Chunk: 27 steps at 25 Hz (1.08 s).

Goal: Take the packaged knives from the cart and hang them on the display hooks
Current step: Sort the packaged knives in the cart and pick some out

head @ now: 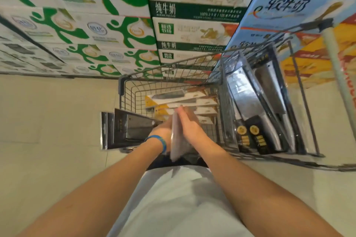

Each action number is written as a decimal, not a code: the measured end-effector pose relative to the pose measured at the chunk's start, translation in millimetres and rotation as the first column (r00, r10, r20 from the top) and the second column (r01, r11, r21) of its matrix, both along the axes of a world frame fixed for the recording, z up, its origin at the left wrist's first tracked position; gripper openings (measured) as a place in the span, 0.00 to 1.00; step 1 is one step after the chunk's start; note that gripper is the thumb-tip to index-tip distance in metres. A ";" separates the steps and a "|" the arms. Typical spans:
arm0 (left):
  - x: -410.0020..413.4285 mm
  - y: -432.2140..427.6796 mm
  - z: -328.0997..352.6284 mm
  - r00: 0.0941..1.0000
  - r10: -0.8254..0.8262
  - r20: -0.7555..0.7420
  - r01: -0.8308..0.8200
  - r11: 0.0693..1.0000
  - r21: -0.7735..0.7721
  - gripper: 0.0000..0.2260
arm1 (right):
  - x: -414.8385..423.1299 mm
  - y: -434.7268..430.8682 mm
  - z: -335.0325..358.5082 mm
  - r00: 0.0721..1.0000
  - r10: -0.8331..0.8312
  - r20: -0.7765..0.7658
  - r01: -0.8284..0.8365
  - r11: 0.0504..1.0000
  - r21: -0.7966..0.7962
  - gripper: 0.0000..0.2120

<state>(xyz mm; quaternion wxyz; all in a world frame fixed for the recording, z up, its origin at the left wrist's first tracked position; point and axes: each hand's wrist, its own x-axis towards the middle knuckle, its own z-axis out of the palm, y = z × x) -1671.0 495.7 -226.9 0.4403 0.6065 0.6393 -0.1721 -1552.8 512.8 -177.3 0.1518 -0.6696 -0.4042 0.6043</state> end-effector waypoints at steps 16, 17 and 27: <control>32.5 43.6 8.5 0.966 0.230 -0.118 -0.213 0.967 0.138 0.29 | 30.8 -16.4 3.6 0.688 -0.663 -0.294 0.428 0.698 -0.574 0.37; 34.5 45.0 6.5 0.973 0.200 -0.113 -0.182 0.972 0.150 0.26 | 31.5 -17.2 11.0 0.778 -0.575 -0.254 0.390 0.759 -0.522 0.35; 43.5 41.8 -2.5 0.986 0.132 -0.101 -0.108 0.970 0.220 0.24 | 193.9 94.6 67.7 0.682 -0.099 0.724 -0.070 0.977 0.200 0.24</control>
